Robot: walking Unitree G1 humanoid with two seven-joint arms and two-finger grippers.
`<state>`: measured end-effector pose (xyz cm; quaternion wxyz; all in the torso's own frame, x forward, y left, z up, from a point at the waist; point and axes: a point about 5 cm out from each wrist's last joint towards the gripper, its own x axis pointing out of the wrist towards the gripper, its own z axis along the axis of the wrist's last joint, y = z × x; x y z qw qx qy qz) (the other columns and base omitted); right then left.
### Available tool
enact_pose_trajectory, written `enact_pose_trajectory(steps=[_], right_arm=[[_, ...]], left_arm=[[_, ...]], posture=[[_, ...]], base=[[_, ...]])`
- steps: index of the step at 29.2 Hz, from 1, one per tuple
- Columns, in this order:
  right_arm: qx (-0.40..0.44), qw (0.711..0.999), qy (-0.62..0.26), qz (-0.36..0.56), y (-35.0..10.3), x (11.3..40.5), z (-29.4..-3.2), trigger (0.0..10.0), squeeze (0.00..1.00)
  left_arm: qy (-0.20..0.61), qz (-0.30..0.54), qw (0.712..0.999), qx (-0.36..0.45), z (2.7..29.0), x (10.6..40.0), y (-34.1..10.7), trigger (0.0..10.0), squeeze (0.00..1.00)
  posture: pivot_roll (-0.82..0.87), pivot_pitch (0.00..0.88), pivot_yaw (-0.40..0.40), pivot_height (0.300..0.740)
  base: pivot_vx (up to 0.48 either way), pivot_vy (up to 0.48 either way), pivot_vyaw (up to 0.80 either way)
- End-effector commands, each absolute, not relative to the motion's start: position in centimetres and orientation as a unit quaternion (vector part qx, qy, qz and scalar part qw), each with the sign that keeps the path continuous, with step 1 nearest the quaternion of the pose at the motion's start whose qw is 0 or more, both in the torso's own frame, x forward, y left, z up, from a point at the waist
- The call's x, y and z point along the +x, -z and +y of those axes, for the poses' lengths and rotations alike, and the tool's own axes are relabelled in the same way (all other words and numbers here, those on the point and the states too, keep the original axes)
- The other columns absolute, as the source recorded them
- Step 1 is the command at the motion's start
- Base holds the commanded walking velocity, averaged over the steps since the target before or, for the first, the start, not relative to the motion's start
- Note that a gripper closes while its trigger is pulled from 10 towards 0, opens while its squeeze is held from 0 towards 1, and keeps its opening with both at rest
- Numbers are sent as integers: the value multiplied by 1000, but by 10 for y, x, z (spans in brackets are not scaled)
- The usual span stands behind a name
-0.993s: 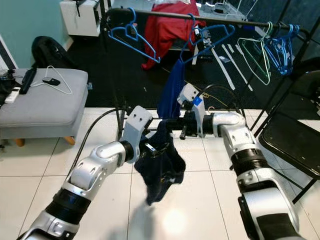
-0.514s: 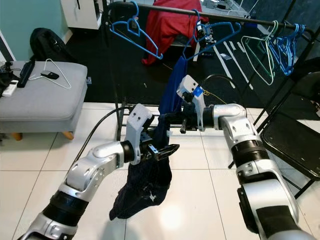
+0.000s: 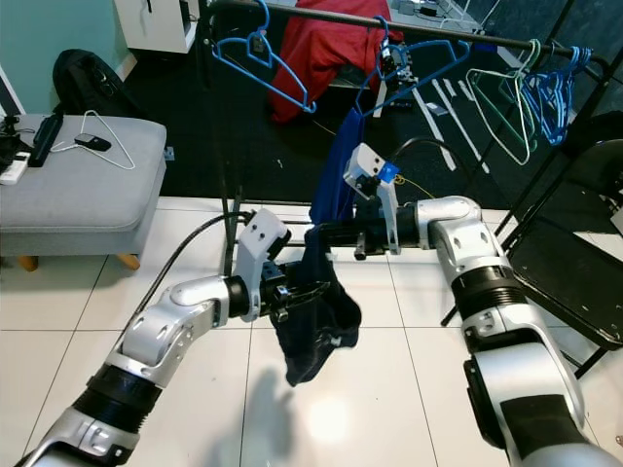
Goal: Hang hanger
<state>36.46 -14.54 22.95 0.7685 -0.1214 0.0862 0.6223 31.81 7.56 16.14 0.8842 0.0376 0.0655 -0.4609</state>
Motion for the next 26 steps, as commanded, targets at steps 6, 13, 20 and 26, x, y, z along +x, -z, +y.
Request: enact_pose_trajectory(steps=[6, 13, 20, 26], right_arm=[[-125, 756, -634, 103, -233, 362, -149, 0, 0], [-152, 747, -633, 136, -223, 359, -155, 0, 0], [-204, 752, -603, 173, -198, 358, -167, 0, 0], [-198, 769, -586, 161, -188, 357, -165, 0, 0]], left_arm=[[483, 60, 872, 43, 73, 319, -162, 0, 0], [497, 59, 863, 66, 80, 316, -165, 0, 0], [518, 108, 832, 165, 103, 307, -157, 0, 0], [530, 150, 810, 200, 130, 299, -160, 0, 0]], posture=[[-117, 98, -155, 740], [-112, 92, -156, 740], [-99, 91, -159, 740], [-84, 89, -126, 740]], base=[[0, 0, 0], [0, 0, 0], [0, 0, 0], [0, 0, 0]])
